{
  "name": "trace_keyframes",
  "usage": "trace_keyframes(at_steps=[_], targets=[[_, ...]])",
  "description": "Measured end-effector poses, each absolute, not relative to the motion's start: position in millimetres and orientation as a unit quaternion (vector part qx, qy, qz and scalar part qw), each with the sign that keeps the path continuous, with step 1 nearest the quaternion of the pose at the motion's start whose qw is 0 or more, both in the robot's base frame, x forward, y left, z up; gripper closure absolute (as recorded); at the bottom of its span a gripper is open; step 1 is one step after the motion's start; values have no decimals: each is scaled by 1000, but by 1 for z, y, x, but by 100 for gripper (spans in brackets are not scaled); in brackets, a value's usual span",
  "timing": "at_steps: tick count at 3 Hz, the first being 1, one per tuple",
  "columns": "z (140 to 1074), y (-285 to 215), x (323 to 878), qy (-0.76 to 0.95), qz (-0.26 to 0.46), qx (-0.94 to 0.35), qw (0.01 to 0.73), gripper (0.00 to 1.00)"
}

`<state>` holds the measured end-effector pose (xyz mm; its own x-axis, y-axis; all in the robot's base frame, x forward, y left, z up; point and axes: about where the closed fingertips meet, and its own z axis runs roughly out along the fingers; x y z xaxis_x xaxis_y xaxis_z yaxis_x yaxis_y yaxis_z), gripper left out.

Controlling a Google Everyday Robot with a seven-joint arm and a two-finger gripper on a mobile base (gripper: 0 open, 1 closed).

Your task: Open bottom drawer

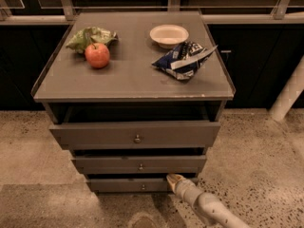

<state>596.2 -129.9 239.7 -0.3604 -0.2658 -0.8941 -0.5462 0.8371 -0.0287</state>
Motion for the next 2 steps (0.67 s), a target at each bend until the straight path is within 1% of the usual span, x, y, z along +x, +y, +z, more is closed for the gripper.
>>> trace_keyframes(at_steps=[2], targets=[[218, -141, 624, 820, 118, -243, 505, 100]])
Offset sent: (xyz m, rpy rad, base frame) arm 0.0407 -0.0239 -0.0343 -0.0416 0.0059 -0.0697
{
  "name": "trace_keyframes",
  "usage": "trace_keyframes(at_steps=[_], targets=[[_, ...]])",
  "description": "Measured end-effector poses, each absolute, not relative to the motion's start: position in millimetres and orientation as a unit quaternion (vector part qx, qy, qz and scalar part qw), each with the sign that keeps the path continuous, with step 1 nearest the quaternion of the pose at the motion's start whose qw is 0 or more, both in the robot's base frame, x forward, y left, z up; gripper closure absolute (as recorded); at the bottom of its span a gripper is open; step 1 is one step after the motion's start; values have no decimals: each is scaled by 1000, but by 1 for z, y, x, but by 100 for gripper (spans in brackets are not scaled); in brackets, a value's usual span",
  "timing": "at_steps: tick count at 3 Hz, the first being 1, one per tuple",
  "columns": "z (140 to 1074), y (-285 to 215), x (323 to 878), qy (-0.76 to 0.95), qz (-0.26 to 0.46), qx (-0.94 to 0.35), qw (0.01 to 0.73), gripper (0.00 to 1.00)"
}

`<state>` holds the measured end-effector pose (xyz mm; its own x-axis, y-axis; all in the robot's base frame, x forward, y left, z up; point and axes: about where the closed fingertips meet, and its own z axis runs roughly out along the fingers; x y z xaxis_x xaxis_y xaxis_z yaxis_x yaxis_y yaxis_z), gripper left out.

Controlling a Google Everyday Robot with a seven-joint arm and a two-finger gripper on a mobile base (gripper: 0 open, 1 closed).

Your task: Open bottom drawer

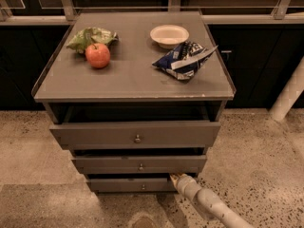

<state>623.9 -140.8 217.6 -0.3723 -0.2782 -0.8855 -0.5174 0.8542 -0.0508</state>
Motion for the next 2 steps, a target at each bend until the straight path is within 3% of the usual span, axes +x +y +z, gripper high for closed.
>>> trace_keyframes(at_steps=[2], targets=[[197, -154, 639, 831, 92, -233, 497, 100]])
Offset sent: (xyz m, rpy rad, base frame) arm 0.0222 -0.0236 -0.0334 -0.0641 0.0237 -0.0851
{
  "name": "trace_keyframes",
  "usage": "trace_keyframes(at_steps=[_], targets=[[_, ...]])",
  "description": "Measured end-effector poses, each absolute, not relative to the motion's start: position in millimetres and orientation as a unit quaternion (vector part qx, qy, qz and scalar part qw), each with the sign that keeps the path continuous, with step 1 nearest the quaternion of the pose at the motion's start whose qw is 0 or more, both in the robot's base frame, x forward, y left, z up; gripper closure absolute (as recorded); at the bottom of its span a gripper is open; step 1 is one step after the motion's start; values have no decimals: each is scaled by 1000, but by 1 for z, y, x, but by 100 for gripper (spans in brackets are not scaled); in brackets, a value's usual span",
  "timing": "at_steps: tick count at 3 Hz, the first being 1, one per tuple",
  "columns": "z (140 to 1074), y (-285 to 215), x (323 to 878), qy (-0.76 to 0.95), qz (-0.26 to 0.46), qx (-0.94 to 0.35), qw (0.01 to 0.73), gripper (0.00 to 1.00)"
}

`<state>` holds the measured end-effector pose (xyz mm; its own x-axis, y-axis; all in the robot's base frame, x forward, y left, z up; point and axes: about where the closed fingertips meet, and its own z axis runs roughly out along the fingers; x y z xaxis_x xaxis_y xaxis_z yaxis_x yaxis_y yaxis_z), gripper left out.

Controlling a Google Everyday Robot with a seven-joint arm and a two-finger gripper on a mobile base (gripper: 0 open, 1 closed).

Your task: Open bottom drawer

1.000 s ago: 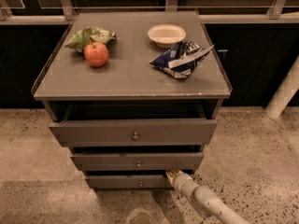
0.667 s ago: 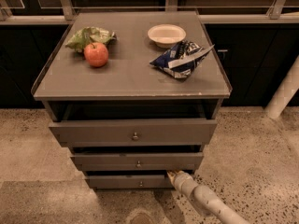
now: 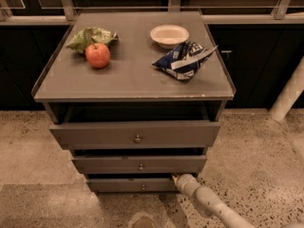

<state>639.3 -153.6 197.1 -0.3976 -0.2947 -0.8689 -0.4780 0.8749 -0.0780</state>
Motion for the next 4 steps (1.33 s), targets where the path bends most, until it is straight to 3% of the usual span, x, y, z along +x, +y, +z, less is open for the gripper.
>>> trace_keyframes(at_steps=[2, 4], targets=[[195, -163, 647, 834, 73, -224, 499, 100], [186, -154, 637, 856, 121, -230, 448, 100]])
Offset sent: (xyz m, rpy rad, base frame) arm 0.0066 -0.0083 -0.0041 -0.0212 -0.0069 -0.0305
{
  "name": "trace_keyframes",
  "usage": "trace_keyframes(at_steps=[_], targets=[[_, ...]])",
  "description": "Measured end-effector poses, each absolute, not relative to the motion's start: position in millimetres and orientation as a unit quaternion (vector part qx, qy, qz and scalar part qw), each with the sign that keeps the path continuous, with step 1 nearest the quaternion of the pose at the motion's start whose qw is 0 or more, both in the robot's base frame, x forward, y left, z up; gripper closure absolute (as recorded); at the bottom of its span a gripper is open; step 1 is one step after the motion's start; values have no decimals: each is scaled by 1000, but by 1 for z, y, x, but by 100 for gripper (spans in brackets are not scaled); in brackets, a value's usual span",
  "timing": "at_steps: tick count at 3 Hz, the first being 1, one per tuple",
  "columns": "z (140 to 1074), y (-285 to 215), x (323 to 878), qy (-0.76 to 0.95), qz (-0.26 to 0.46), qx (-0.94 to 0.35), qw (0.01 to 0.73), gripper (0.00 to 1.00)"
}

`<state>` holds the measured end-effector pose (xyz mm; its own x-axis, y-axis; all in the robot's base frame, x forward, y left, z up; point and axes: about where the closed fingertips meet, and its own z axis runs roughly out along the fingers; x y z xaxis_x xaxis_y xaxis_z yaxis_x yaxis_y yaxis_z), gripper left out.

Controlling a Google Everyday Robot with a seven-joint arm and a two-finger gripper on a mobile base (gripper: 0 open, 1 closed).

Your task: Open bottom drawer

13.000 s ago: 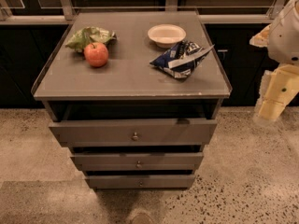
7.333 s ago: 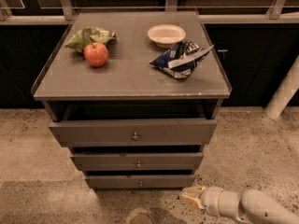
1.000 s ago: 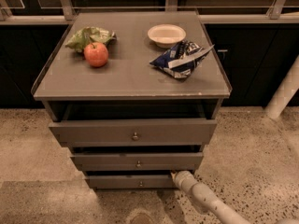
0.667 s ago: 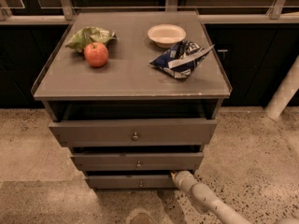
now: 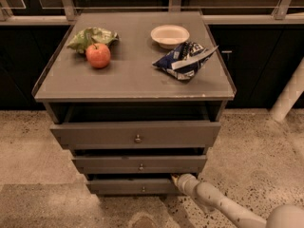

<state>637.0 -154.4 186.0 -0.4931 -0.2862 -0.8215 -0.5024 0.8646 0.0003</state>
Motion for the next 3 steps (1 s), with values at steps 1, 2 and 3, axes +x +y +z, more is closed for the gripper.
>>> trace_keyframes(at_steps=[1, 2, 3], targets=[[190, -154, 637, 856, 121, -230, 448, 100], [183, -150, 624, 866, 144, -222, 426, 100], [188, -150, 625, 866, 144, -222, 425, 100]])
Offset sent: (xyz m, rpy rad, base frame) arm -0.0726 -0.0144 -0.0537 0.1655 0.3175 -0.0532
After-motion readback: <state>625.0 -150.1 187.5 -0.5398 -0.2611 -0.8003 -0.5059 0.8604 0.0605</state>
